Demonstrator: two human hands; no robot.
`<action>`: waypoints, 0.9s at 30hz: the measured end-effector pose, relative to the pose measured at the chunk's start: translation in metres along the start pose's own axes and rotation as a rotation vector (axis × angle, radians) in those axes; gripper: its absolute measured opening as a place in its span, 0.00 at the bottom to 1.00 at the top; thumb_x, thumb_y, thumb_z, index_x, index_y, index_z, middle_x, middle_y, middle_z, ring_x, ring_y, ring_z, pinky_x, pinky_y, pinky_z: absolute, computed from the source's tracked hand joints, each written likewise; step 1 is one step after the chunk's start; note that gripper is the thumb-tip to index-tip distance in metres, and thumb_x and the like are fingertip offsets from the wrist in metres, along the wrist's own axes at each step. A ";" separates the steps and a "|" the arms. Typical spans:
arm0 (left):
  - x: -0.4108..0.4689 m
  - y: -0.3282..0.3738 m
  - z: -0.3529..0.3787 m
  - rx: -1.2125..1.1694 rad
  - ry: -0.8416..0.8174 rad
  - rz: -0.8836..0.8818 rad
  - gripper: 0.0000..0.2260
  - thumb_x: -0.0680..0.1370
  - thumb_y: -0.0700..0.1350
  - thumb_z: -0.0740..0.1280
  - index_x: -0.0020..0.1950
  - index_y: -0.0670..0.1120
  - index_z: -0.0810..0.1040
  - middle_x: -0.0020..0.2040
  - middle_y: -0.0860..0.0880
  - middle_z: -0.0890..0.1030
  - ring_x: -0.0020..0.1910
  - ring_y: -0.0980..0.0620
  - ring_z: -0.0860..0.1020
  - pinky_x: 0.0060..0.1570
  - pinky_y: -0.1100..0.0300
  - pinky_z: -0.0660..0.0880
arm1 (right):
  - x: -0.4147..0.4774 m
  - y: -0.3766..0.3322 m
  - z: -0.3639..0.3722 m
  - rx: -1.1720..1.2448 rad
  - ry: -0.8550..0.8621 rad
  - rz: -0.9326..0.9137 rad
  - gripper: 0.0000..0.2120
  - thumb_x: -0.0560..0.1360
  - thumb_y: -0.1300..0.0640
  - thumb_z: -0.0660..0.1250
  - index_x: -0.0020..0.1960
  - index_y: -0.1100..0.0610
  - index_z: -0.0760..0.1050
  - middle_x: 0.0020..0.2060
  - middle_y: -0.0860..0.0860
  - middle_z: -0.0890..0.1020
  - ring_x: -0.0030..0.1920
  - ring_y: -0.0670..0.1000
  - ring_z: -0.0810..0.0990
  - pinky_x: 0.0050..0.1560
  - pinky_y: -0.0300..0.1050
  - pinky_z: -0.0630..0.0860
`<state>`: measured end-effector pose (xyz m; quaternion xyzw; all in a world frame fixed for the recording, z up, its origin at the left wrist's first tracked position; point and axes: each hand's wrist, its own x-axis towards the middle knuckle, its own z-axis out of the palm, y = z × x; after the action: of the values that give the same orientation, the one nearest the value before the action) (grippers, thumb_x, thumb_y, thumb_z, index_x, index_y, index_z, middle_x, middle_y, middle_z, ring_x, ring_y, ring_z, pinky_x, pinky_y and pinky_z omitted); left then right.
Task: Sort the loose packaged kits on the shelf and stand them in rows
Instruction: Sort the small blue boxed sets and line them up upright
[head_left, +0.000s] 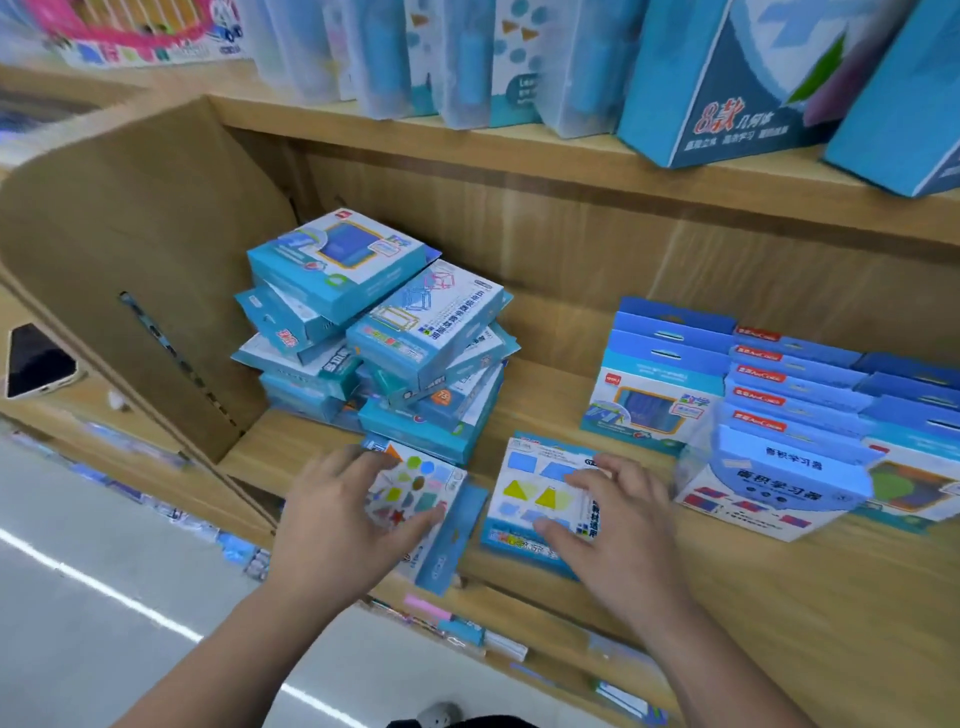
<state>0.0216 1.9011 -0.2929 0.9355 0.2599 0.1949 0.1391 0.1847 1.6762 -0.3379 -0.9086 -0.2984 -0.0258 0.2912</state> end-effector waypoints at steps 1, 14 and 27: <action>0.001 -0.012 -0.003 0.049 -0.078 -0.015 0.37 0.61 0.75 0.69 0.60 0.50 0.80 0.57 0.50 0.79 0.54 0.47 0.76 0.52 0.52 0.75 | 0.000 -0.005 0.003 0.003 -0.034 0.011 0.32 0.64 0.28 0.64 0.60 0.45 0.80 0.65 0.47 0.74 0.66 0.56 0.70 0.67 0.48 0.64; 0.014 -0.075 -0.006 -0.188 -0.684 0.261 0.43 0.62 0.61 0.74 0.75 0.62 0.60 0.75 0.72 0.38 0.71 0.62 0.66 0.56 0.74 0.71 | -0.010 -0.014 -0.019 0.043 -0.309 0.099 0.34 0.61 0.34 0.78 0.63 0.31 0.70 0.70 0.30 0.60 0.72 0.46 0.62 0.71 0.41 0.60; -0.011 0.004 -0.003 -0.043 -0.667 0.130 0.54 0.56 0.76 0.70 0.78 0.61 0.55 0.68 0.56 0.53 0.58 0.53 0.77 0.57 0.61 0.75 | -0.046 0.006 -0.065 -0.073 -0.327 0.265 0.38 0.60 0.34 0.79 0.65 0.30 0.67 0.66 0.31 0.60 0.64 0.44 0.61 0.59 0.39 0.63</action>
<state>0.0130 1.8922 -0.2924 0.9592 0.1356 -0.1082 0.2233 0.1585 1.6132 -0.2975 -0.9418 -0.2188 0.1498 0.2065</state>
